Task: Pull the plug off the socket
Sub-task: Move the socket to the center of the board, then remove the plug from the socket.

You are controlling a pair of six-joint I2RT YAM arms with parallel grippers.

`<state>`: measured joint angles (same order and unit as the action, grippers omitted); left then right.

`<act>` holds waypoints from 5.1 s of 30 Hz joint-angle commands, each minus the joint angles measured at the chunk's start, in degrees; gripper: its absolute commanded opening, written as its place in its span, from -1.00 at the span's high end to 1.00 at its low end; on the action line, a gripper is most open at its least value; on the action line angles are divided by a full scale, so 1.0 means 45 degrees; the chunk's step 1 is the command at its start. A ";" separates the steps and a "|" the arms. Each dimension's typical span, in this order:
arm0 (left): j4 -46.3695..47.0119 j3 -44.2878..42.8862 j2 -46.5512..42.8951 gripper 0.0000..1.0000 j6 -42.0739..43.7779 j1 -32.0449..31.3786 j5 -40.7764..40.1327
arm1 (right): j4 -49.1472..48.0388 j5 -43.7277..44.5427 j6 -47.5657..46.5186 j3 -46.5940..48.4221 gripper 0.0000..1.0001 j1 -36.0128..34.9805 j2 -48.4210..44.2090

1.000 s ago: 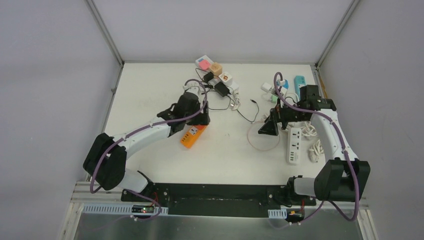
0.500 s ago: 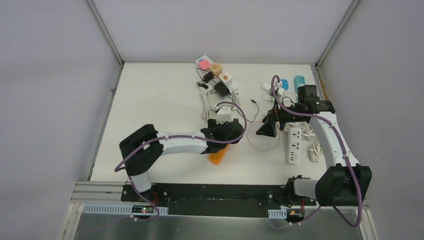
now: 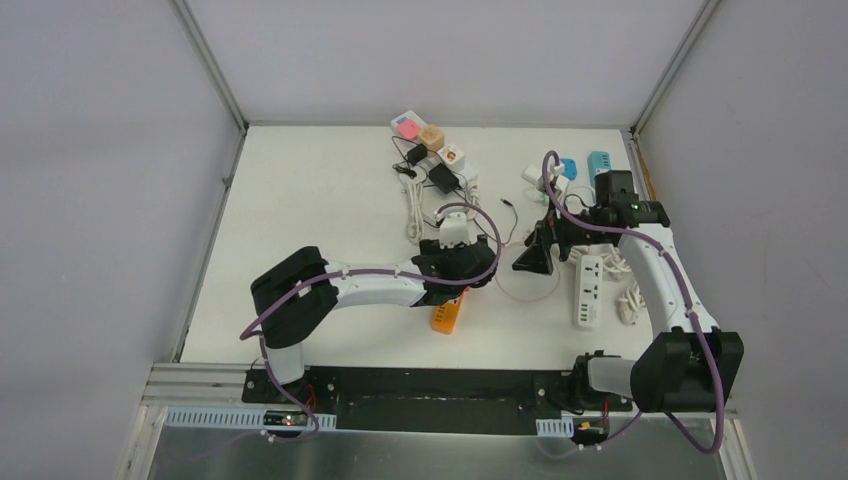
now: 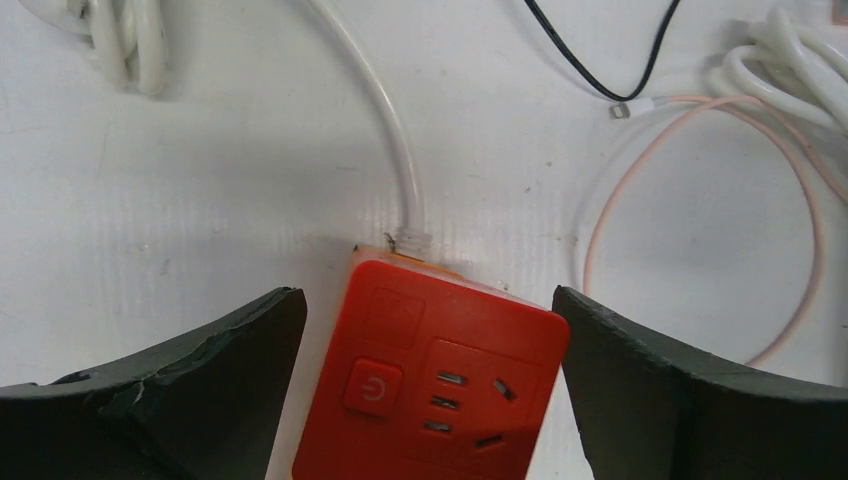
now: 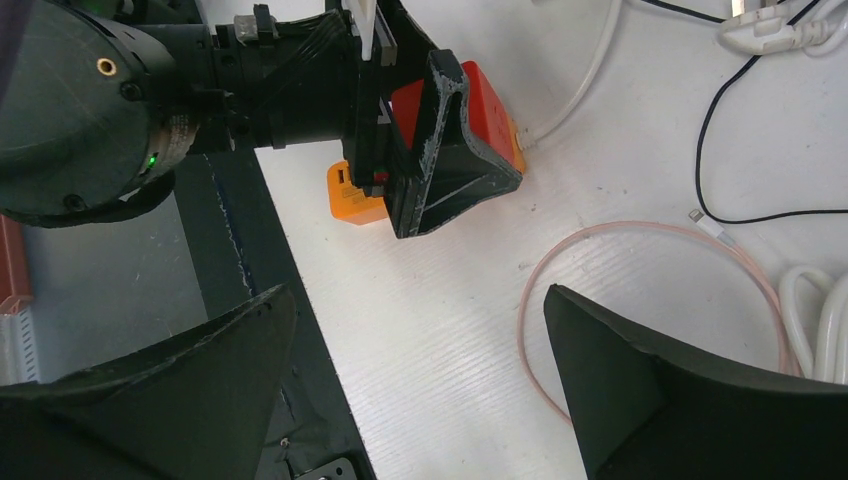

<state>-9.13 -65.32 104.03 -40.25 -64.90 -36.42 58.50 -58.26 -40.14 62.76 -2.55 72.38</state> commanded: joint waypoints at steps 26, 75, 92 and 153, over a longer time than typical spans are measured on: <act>0.2994 0.5260 -0.7410 -0.98 0.6002 -0.0089 0.3316 | 0.0413 -0.1631 -0.1842 -0.0376 -1.00 -0.0091 -0.0743; 0.7874 1.1651 -1.0190 -0.93 0.2056 0.0145 0.4657 | -0.4524 1.0276 0.2666 0.1289 -0.44 -0.9454 0.4942; 1.2579 1.2338 -0.8313 -0.98 -0.1769 0.0718 0.5862 | -0.5136 0.6533 0.1636 -0.0314 1.00 -0.7350 0.2357; 2.0088 0.9888 0.0183 1.00 -0.4966 0.2219 1.0714 | -0.5212 0.4021 0.2766 -0.0614 1.00 -0.4816 0.1399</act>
<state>77.62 -20.86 105.80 -64.95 -55.42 11.53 34.74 -35.70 -31.29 56.95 -25.34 80.20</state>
